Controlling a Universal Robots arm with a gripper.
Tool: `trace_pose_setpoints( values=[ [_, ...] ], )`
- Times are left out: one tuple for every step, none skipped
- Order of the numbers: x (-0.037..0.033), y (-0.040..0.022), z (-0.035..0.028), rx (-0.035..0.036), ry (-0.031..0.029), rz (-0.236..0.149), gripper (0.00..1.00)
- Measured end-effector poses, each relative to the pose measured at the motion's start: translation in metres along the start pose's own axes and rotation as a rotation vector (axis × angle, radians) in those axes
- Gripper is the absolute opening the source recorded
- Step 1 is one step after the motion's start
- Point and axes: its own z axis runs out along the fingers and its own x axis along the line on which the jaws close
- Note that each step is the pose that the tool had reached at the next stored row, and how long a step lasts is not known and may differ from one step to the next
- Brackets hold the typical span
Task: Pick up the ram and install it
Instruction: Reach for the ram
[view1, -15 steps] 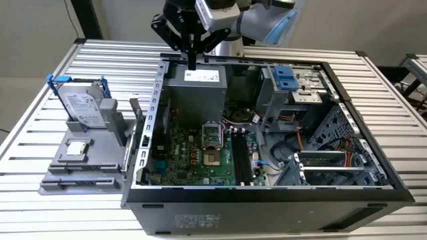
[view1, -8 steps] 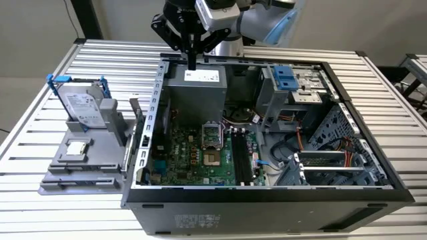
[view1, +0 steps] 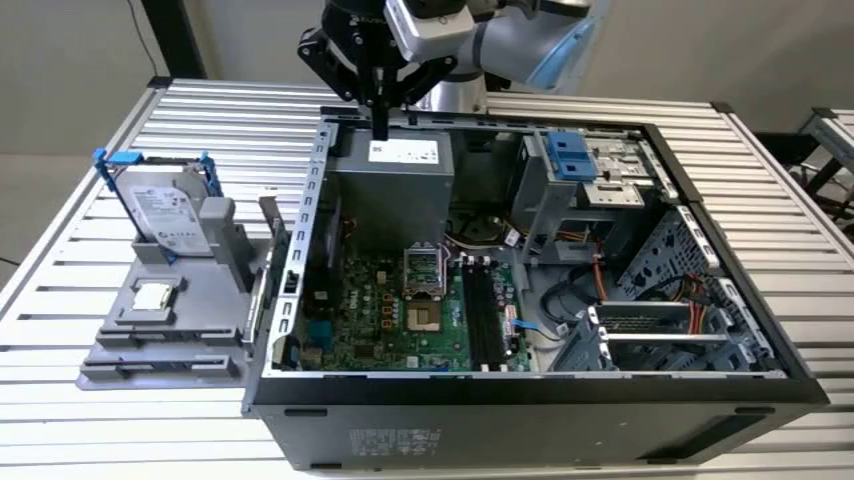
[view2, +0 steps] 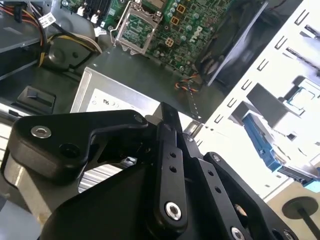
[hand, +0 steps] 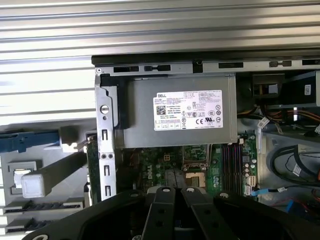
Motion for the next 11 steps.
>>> trace_pose_setpoints(
  values=[
    [0.0015,-0.0001,-0.0001,0.0001,0.0000,0.000,0.00],
    [0.0030,-0.0002,-0.0001,0.0001,0.0001,0.000,0.00],
    [0.0045,-0.0003,-0.0001,0.0000,0.0000,0.000,0.00],
    [0.0061,-0.0004,-0.0001,0.0000,0.0000,0.000,0.00],
    [0.0076,-0.0005,-0.0002,0.0001,0.0001,0.000,0.00],
    [0.0090,-0.0006,-0.0002,0.0000,0.0000,0.000,0.00],
    [0.0105,-0.0007,-0.0002,0.0000,0.0000,0.000,0.00],
    [0.0120,-0.0009,-0.0003,0.0000,0.0000,0.000,0.00],
    [0.0135,-0.0010,-0.0003,-0.0001,0.0000,0.000,0.00],
    [0.0150,-0.0011,-0.0003,0.0000,0.0000,0.000,0.00],
    [0.0164,-0.0012,-0.0004,0.0000,0.0000,0.000,0.00]
  ],
)
